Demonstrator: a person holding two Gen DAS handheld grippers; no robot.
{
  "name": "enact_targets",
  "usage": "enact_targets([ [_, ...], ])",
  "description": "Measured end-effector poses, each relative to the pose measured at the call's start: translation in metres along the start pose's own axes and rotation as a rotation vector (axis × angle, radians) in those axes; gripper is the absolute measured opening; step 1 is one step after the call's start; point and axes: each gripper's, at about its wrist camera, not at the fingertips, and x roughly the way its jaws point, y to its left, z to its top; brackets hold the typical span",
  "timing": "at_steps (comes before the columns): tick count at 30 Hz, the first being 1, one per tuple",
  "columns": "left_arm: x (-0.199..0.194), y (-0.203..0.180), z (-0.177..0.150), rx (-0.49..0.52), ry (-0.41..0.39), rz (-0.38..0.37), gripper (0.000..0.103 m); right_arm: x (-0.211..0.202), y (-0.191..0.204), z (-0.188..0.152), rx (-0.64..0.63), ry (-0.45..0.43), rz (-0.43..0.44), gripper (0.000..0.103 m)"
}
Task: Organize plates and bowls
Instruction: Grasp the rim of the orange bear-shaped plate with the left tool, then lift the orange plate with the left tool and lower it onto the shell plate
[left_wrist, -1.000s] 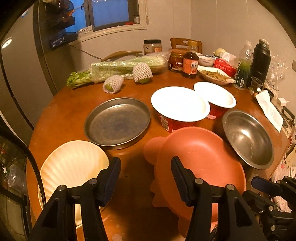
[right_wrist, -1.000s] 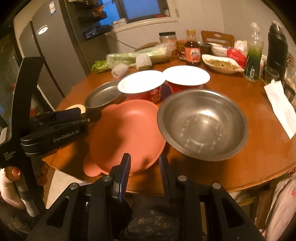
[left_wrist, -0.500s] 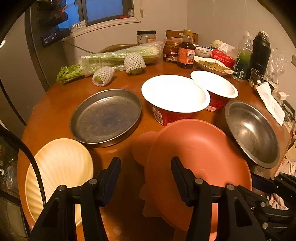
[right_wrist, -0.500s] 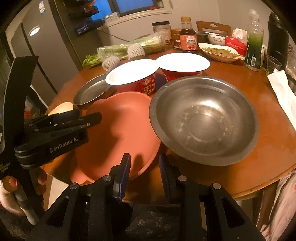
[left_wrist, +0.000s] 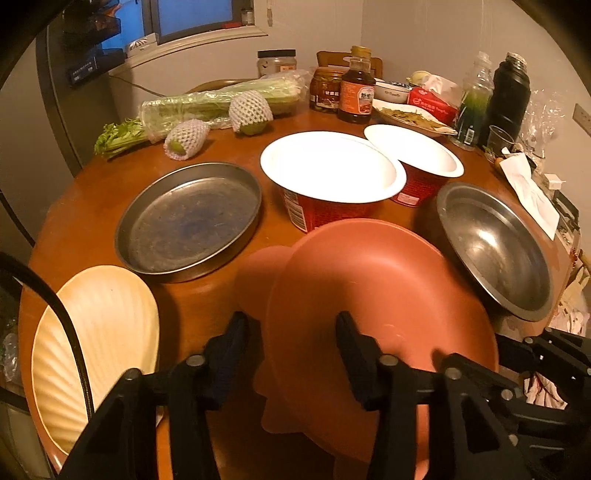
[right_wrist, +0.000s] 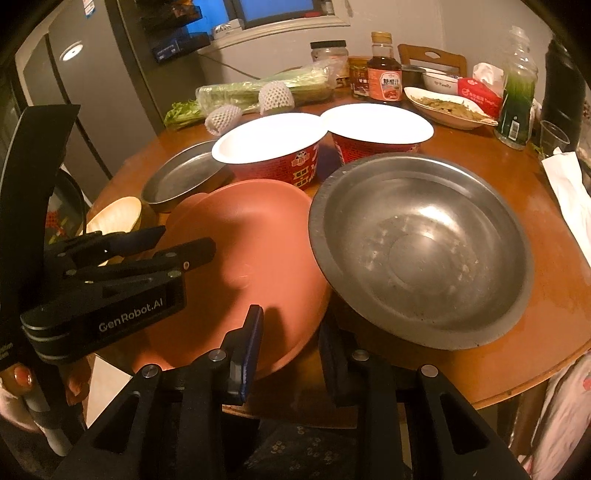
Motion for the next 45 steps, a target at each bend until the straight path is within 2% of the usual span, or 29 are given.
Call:
enact_targets([
  [6,-0.006,0.005,-0.003,-0.013,-0.006,0.004,0.042,0.0,0.006,0.0,-0.012,0.005,0.008,0.028],
  [13,-0.031,0.016,-0.005,-0.033,-0.053,0.017,0.042,-0.01,0.019,0.004,-0.04,-0.018,0.025,0.028],
  [21,-0.061,0.059,-0.007,-0.118,-0.109,0.071,0.042,-0.017,0.058,0.02,-0.104,-0.04,0.088,0.028],
  [27,-0.076,0.104,-0.007,-0.176,-0.132,0.148,0.042,-0.012,0.101,0.036,-0.18,-0.058,0.134,0.028],
  [32,-0.079,0.143,-0.009,-0.212,-0.121,0.215,0.042,0.001,0.14,0.051,-0.224,-0.057,0.17,0.028],
  [36,-0.075,0.172,-0.01,-0.238,-0.105,0.24,0.042,0.019,0.163,0.058,-0.232,-0.032,0.201,0.028],
  [45,-0.061,0.197,-0.012,-0.256,-0.068,0.261,0.042,0.042,0.191,0.057,-0.258,0.015,0.235,0.028],
])
